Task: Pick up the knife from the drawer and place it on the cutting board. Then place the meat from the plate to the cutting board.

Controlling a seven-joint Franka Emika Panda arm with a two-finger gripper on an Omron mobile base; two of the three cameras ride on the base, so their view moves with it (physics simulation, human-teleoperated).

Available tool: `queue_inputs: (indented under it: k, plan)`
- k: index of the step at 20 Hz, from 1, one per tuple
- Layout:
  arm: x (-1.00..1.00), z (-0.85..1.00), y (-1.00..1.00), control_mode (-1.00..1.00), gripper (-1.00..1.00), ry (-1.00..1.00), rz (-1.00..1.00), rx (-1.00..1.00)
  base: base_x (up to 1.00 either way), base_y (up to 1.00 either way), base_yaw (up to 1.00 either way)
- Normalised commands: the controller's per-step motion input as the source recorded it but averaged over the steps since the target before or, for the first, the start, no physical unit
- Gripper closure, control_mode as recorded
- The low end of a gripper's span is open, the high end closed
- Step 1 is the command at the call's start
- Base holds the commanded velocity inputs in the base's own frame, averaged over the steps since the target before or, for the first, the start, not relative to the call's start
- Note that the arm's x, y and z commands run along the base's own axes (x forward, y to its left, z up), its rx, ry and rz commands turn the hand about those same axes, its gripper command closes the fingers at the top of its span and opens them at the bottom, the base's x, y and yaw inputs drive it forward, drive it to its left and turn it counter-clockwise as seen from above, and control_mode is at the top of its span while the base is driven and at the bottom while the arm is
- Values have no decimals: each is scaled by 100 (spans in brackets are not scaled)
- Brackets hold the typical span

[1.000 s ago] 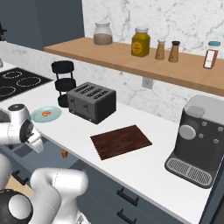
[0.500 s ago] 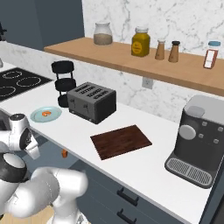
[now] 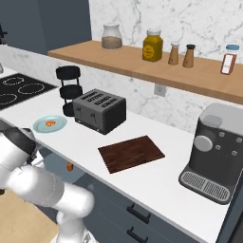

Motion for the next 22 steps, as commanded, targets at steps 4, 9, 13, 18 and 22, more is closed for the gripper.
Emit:
queue_inputs:
  k: [4, 9, 13, 18, 22]
  plan:
    - [31, -50, 18, -100, -100, 7, 0, -4, 0, 0, 0]
    - [17, -58, 33, -100, -100, 3, 0, -8, 0, 0, 0]
    - [-35, -30, 53, -100, -100, 4, 1, -9, 0, 0, 0]
    - [-100, -5, 93, -100, -100, 5, 1, -19, 0, 0, 0]
    - [-100, -4, 100, -100, -100, 5, 2, -31, 0, 0, 0]
